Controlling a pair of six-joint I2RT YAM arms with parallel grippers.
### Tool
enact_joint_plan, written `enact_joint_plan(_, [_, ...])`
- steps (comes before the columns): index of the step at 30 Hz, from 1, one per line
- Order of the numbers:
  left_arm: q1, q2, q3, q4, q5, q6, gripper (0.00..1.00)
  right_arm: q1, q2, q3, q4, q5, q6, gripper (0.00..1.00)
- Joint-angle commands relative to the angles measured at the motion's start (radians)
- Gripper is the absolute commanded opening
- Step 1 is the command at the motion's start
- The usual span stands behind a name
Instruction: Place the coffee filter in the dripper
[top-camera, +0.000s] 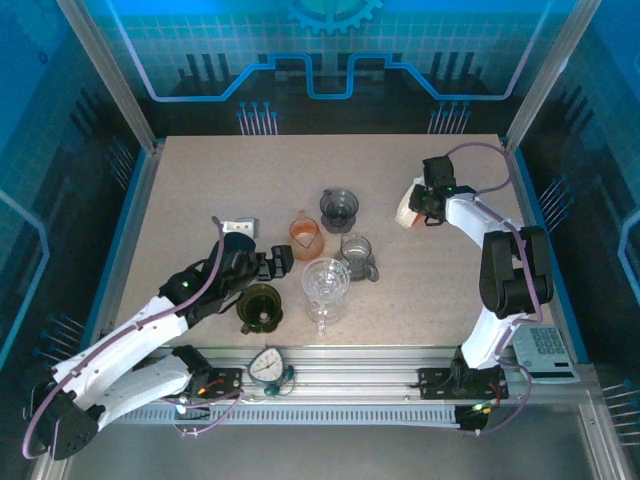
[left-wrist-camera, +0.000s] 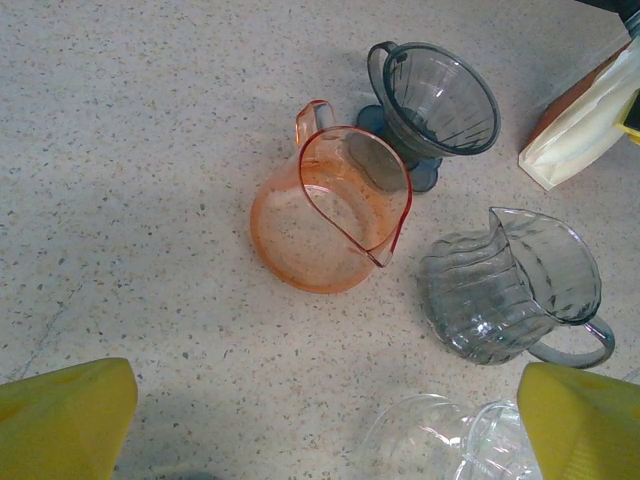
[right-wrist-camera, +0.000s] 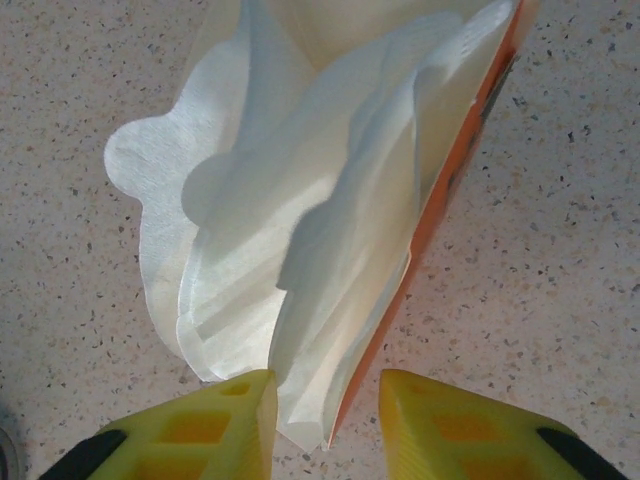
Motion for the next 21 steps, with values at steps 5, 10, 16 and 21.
enact_joint_plan(5, [0.009,0.003,-0.004,0.015,0.023,-0.005,0.99,-0.022,0.021,0.028,-0.006,0.007,-0.076,0.33])
enact_joint_plan(10, [0.014,0.004,-0.004,0.015,0.027,-0.007,0.99,-0.039,0.015,0.018,0.011,-0.009,-0.162,0.34])
enact_joint_plan(16, [0.018,0.004,-0.004,0.014,0.033,-0.009,0.99,-0.064,-0.009,-0.012,0.014,0.016,-0.211,0.33])
enact_joint_plan(21, [0.020,0.004,-0.005,0.017,0.037,-0.014,0.99,-0.080,-0.027,-0.026,0.013,0.025,-0.236,0.33])
